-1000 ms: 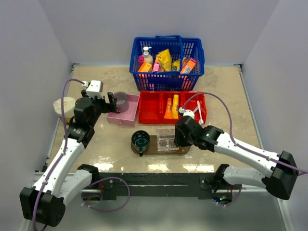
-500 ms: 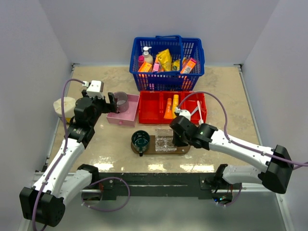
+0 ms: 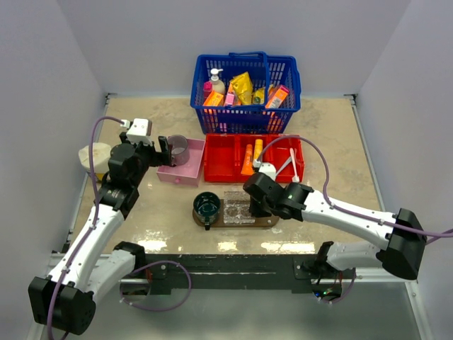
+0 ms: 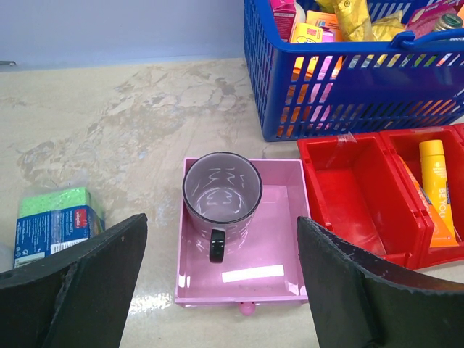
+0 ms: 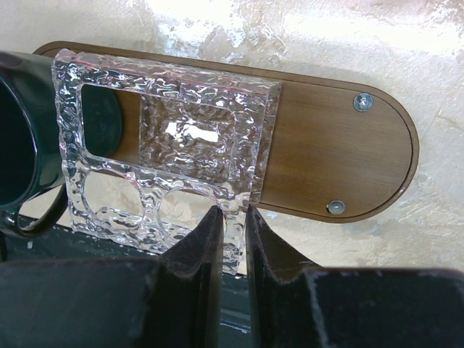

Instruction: Prepare toiletry sets of a toothbrush and toothpaste on the tray

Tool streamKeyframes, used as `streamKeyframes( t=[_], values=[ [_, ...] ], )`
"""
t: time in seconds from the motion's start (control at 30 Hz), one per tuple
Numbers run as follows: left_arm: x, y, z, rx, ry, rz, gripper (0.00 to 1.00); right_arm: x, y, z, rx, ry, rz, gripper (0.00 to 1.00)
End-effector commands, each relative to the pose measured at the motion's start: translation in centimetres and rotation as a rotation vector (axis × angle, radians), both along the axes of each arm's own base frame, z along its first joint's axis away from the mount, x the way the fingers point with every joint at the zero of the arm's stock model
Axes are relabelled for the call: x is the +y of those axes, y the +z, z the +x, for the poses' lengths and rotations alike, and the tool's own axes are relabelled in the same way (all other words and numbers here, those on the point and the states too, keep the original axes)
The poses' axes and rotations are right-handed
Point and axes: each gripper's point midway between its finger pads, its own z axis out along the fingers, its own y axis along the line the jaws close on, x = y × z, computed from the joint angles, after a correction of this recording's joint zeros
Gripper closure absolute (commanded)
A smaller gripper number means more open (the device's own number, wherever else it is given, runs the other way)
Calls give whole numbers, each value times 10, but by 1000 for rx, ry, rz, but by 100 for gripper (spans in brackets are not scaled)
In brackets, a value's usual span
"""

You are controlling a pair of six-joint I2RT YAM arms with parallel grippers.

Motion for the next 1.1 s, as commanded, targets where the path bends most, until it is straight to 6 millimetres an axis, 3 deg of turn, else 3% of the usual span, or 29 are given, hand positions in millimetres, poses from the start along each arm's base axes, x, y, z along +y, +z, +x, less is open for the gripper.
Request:
streamKeyframes(
  t=[0.0,0.77,0.9,1.07],
  values=[
    [-4,19,0,-60,-18,-11,12,8,16,8,-37,-52,50,94],
    [-6,21,-1,-64,-24,-12,12,20,17,6,-41,-31,65,96],
    [-6,20,0,-61,-25,-12,12,19,17,6,-40,-35,56,91],
    [-6,20,0,-61,-25,-13,12,16,20,7,-51,-48,58,74]
  ],
)
